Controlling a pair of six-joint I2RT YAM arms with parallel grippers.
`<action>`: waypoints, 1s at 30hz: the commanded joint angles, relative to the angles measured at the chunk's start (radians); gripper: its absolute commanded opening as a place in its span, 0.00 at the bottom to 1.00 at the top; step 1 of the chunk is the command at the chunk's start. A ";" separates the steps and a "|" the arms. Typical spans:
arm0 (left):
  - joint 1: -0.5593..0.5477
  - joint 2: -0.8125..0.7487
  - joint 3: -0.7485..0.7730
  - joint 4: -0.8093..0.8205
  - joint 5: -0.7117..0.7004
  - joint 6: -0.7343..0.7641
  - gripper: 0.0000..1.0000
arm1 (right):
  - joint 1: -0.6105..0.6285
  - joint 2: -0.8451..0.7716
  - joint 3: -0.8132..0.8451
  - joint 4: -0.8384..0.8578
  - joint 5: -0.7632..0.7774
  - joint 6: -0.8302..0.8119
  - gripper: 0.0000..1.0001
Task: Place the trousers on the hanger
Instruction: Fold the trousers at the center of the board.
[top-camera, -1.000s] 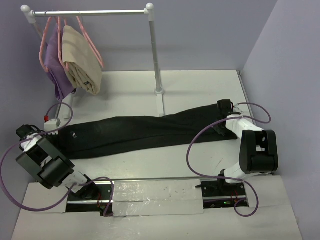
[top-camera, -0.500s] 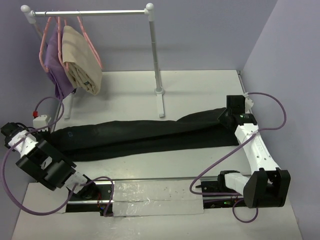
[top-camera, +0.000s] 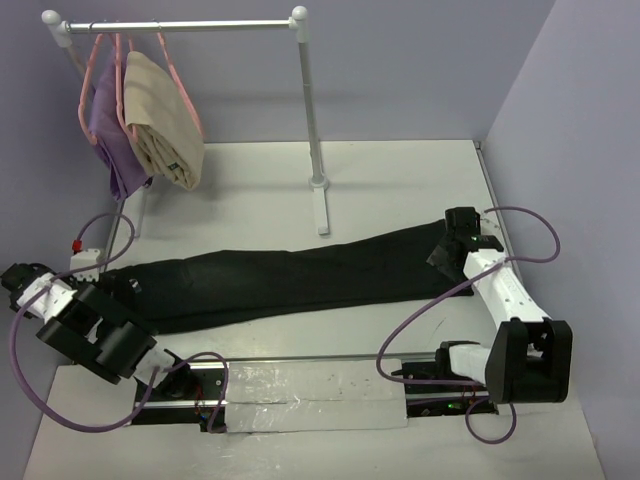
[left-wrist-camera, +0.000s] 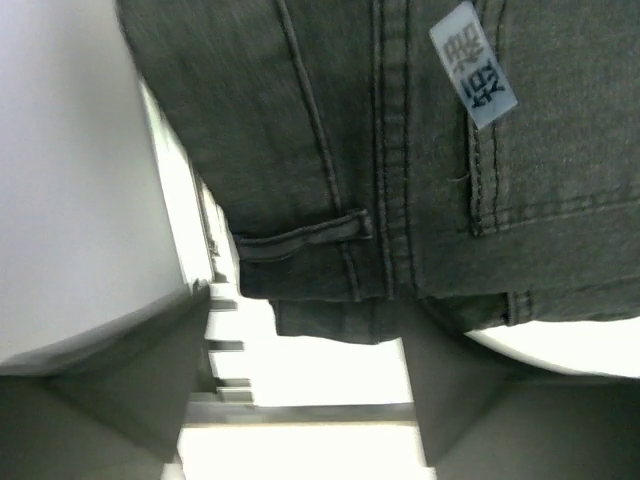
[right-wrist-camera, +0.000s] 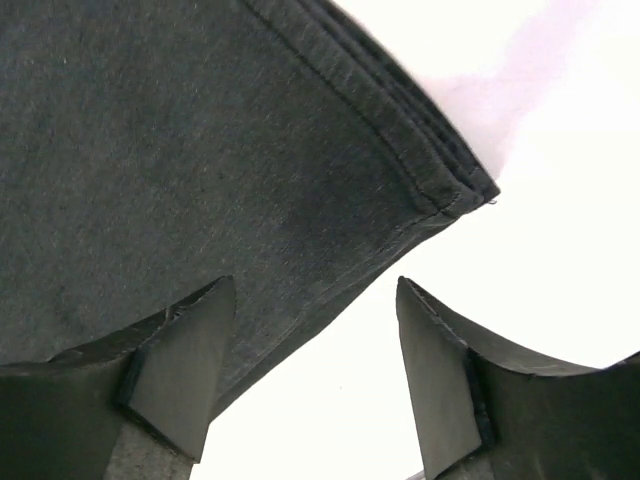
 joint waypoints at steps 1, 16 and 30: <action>0.011 -0.040 -0.021 0.021 -0.026 0.054 0.89 | -0.007 -0.039 0.035 -0.005 0.066 0.008 0.73; 0.027 0.153 0.068 0.090 -0.004 -0.282 0.95 | 0.183 -0.053 0.128 0.028 0.116 0.033 0.73; -0.004 0.184 -0.106 0.202 -0.036 -0.282 0.12 | 0.194 -0.049 0.089 0.082 0.110 0.024 0.72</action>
